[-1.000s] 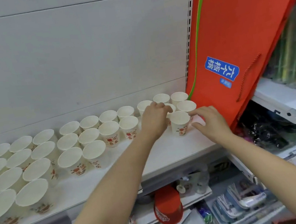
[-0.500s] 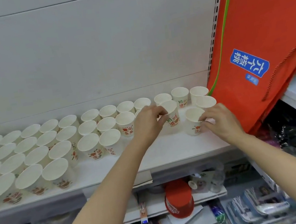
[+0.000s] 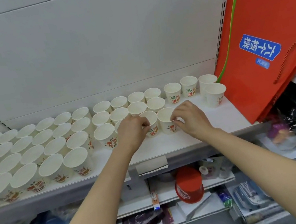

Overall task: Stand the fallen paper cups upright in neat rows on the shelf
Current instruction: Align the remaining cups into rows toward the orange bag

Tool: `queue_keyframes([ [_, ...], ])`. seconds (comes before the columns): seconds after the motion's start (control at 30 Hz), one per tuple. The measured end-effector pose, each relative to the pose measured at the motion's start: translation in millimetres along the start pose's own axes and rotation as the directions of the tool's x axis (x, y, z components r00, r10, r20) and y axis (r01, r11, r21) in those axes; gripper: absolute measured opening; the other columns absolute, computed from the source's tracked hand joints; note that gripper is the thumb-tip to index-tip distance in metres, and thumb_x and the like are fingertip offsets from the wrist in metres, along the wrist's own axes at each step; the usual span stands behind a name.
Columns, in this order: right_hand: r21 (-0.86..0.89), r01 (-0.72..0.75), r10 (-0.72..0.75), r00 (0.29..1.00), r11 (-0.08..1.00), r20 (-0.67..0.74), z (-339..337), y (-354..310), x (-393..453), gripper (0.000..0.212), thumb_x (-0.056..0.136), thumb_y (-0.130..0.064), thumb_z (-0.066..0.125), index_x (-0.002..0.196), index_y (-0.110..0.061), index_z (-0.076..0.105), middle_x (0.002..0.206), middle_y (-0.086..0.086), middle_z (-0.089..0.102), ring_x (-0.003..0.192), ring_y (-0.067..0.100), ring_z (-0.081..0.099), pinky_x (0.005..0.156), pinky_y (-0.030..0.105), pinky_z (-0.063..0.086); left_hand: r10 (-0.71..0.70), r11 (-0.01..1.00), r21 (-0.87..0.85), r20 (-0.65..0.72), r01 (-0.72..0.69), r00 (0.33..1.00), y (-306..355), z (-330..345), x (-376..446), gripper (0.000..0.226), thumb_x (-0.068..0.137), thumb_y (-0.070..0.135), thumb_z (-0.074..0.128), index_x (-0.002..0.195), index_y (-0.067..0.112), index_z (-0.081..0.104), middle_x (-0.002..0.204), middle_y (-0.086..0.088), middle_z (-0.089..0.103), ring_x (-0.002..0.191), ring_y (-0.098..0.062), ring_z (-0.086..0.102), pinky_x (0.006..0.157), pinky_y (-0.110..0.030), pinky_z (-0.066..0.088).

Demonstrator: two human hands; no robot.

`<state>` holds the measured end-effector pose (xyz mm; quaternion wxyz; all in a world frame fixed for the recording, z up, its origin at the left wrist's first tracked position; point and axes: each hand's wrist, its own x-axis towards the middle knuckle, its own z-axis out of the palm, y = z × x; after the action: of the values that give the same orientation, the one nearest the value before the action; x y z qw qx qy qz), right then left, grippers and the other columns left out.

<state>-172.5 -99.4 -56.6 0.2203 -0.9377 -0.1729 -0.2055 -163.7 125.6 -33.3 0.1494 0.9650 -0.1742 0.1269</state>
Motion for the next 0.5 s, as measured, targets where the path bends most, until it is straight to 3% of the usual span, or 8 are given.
queue_keyframes([
  [0.1, 0.065, -0.018, 0.017, 1.000, 0.998, 0.009, 1, -3, -1, 0.019, 0.079, -0.025, 0.075, 0.096, -0.018, 0.071, 0.110, -0.003, 0.065, 0.106, 0.020, 0.049, 0.089, 0.031, 0.043, 0.010, 1.000, 0.017, -0.049, -0.009, 0.999, -4, -1, -3, 0.016, 0.084, 0.036, 0.070, 0.098, 0.028, 0.072, 0.105, 0.008, 0.069, 0.098, -0.020, 0.051, 0.075, -0.030, 0.037],
  [0.2, 0.115, -0.078, 0.073, 0.996, 0.990, 0.051, 4, -5, -1, 0.018, 0.080, -0.024, 0.074, 0.096, -0.017, 0.070, 0.126, -0.001, 0.059, 0.118, 0.020, 0.046, 0.096, 0.030, 0.037, 0.028, 0.999, 0.034, -0.049, -0.027, 0.998, -6, -2, -4, 0.015, 0.085, 0.037, 0.069, 0.096, 0.029, 0.073, 0.111, 0.010, 0.069, 0.099, -0.020, 0.050, 0.079, -0.031, 0.039],
  [0.33, 0.142, -0.084, 0.082, 0.996, 0.986, 0.018, 7, -10, 6, 0.009, 0.081, -0.016, 0.074, 0.087, -0.011, 0.070, 0.124, 0.003, 0.060, 0.118, 0.023, 0.048, 0.093, 0.030, 0.039, 0.022, 0.998, 0.059, -0.045, -0.019, 0.999, -6, -5, -3, 0.011, 0.087, 0.035, 0.067, 0.091, 0.026, 0.073, 0.108, 0.011, 0.069, 0.098, -0.018, 0.050, 0.071, -0.026, 0.029],
  [0.5, 0.132, -0.054, 0.053, 0.999, 0.990, 0.012, 17, -11, 6, 0.008, 0.080, -0.019, 0.074, 0.084, -0.012, 0.071, 0.119, 0.003, 0.063, 0.115, 0.023, 0.048, 0.090, 0.036, 0.045, 0.013, 0.997, 0.080, -0.034, -0.010, 0.999, -9, -4, -4, 0.012, 0.088, 0.034, 0.066, 0.092, 0.025, 0.073, 0.109, 0.009, 0.068, 0.101, -0.019, 0.051, 0.070, -0.026, 0.031],
])
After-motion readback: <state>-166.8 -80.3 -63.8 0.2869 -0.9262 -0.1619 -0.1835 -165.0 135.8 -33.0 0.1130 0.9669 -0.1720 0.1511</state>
